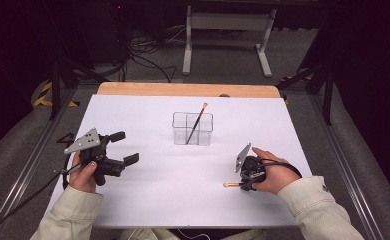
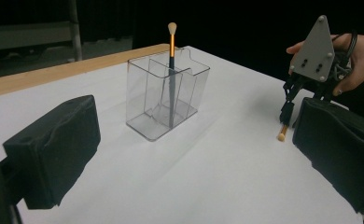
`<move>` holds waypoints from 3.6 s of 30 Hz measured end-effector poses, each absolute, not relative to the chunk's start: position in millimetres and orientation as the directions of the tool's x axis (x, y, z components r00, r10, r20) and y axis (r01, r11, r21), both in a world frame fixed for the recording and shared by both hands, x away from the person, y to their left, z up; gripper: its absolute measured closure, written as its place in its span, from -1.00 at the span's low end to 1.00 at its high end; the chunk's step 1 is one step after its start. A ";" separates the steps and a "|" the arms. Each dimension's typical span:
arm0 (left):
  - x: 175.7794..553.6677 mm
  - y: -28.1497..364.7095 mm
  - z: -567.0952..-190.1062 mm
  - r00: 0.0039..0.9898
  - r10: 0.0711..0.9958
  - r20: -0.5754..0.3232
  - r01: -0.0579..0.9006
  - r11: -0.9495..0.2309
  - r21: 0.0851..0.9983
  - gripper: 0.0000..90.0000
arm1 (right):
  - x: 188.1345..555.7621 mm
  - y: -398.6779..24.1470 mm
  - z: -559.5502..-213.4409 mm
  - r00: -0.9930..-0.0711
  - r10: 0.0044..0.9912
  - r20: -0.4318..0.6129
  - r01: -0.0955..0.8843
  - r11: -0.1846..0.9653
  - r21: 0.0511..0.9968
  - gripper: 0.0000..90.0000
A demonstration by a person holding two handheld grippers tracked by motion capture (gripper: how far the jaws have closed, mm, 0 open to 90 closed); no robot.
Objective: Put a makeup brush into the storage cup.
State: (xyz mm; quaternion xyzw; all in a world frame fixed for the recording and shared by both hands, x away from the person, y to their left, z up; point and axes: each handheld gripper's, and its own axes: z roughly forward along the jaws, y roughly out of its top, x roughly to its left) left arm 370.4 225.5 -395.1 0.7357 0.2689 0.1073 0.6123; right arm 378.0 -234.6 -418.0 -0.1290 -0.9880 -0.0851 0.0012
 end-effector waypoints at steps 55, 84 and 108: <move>371.6 228.2 -401.6 0.840 0.519 -0.159 0.248 -0.107 0.963 -0.99 | 375.1 -237.8 -372.0 -0.946 0.320 -0.051 0.279 0.885 0.373 0.85; 372.4 228.8 -403.3 0.839 0.521 -0.161 0.254 -0.113 0.961 -0.98 | 376.1 -250.7 -357.7 -0.883 0.467 -0.052 0.282 0.615 0.737 0.85; 371.4 229.2 -403.2 0.839 0.518 -0.165 0.257 -0.110 0.960 -0.98 | 374.5 -257.8 -360.0 -0.836 0.548 0.003 0.236 0.356 0.904 0.85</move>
